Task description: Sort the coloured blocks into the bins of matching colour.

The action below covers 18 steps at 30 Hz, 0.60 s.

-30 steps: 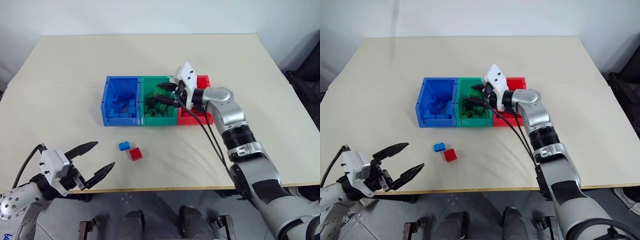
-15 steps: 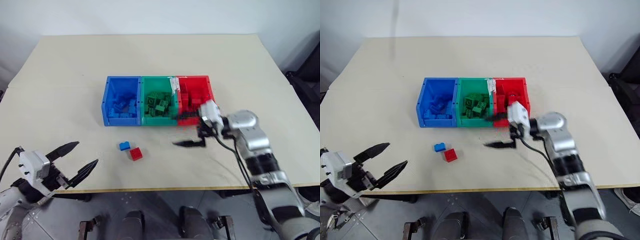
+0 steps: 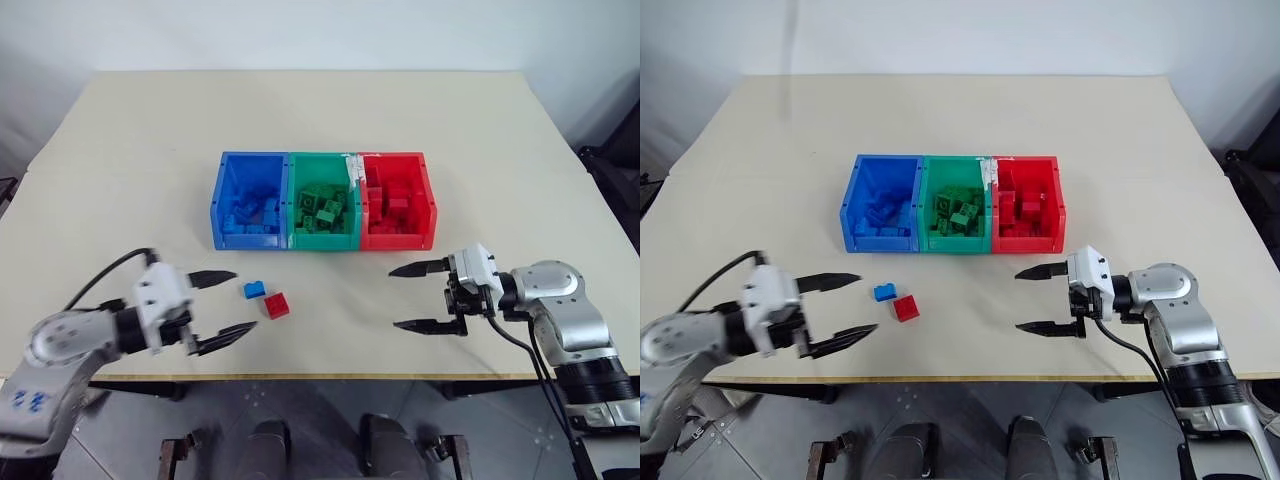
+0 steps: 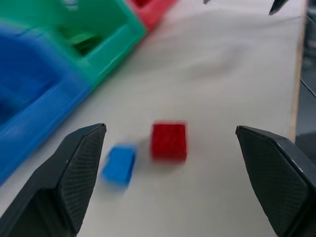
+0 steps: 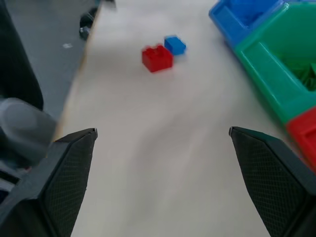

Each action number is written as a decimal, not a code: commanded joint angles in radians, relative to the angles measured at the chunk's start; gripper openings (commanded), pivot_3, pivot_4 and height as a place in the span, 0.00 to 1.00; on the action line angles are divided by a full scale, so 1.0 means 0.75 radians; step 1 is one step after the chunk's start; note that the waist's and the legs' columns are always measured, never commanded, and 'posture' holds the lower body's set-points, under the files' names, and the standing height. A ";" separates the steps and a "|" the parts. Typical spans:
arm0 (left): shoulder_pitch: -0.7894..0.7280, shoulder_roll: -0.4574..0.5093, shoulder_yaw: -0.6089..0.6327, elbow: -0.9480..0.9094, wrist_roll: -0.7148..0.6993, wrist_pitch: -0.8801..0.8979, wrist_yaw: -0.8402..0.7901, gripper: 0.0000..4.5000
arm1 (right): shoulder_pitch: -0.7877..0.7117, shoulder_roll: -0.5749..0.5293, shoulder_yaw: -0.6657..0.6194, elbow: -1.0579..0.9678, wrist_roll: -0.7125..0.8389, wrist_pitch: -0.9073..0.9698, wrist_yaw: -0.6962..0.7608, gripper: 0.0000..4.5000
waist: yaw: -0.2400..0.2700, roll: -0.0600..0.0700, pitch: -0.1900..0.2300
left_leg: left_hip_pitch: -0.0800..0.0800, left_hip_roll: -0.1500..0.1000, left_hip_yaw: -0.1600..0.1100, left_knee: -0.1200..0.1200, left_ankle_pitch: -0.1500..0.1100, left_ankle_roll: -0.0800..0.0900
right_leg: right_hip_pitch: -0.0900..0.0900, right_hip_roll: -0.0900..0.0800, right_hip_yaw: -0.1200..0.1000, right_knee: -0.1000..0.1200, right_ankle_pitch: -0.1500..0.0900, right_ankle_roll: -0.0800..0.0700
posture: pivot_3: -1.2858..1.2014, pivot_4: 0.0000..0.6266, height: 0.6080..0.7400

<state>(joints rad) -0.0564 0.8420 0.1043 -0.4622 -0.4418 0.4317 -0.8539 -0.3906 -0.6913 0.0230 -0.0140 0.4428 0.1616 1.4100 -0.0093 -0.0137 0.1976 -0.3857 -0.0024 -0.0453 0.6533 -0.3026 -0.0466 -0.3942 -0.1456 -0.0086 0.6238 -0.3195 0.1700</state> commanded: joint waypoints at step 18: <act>-0.444 -0.057 -0.472 0.245 0.316 0.210 -0.045 1.00 | 0.351 -0.147 -0.274 -0.430 0.128 0.157 -0.269 0.99 | 0.014 0.000 0.000 | -0.001 -0.001 -0.001 0.002 0.000 0.000 | 0.001 0.000 0.000 0.000 0.000 0.000 | 0.52 0.24 1.00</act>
<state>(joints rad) -0.3901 0.7986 -0.2289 -0.2914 -0.2163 0.5926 -0.8639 -0.1338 -0.7864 -0.1467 -0.3076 0.5282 0.2893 1.2210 0.0013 -0.0139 0.1976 -0.3865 -0.0029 -0.0457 0.6554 -0.3027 -0.0462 -0.3934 -0.1453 -0.0086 0.6238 -0.3195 0.1701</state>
